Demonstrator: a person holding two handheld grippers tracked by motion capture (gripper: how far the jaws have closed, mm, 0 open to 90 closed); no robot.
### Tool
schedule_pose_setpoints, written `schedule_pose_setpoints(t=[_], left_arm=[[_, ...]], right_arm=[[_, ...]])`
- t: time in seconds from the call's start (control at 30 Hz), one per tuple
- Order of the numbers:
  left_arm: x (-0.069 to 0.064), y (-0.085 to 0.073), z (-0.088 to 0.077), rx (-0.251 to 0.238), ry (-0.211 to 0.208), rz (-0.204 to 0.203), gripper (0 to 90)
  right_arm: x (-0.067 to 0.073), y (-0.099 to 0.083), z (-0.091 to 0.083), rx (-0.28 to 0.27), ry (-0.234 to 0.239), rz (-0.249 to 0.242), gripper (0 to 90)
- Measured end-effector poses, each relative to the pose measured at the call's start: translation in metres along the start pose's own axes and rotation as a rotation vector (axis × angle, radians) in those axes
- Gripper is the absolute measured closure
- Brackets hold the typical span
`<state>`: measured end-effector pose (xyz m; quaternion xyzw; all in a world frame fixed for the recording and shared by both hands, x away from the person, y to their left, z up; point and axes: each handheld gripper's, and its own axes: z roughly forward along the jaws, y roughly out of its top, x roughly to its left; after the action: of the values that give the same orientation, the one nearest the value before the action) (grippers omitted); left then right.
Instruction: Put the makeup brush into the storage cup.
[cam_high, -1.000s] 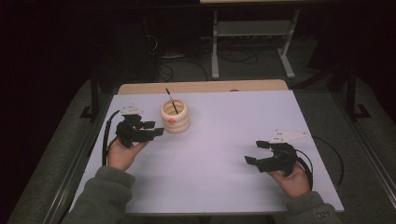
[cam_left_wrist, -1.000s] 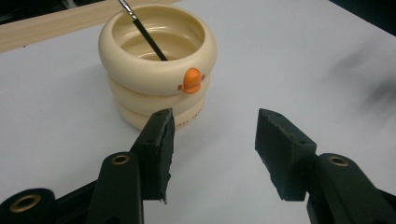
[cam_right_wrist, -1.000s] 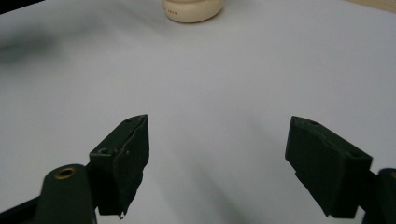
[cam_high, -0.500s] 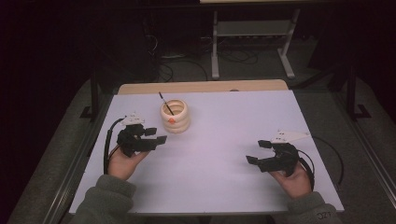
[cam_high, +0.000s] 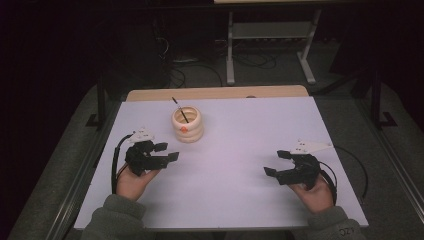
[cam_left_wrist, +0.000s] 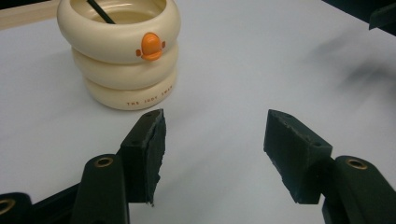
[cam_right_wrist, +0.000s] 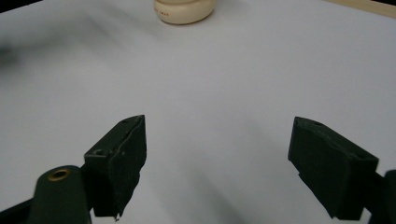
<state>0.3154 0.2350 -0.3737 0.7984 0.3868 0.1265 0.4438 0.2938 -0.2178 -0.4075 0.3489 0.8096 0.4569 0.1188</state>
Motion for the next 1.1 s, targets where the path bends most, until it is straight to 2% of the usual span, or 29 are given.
schedule_pose_setpoints(t=[0.37,0.47,0.6,1.1], left_arm=[[-0.012,-0.007,0.001,-0.004,-0.021,0.022,34.5],[-0.016,-0.011,0.002,0.003,-0.023,0.04,33.5],[-0.019,-0.017,0.002,0.002,-0.025,0.032,32.0],[-0.029,-0.031,-0.001,0.001,-0.028,0.051,28.0]], right_arm=[[0.0,-0.002,-0.001,0.001,-0.003,0.003,18.3],[0.0,-0.002,-0.001,0.003,-0.002,0.006,18.3],[0.0,-0.002,-0.001,0.001,-0.002,0.005,18.3],[0.001,-0.004,-0.001,0.005,-0.002,-0.001,18.3]])
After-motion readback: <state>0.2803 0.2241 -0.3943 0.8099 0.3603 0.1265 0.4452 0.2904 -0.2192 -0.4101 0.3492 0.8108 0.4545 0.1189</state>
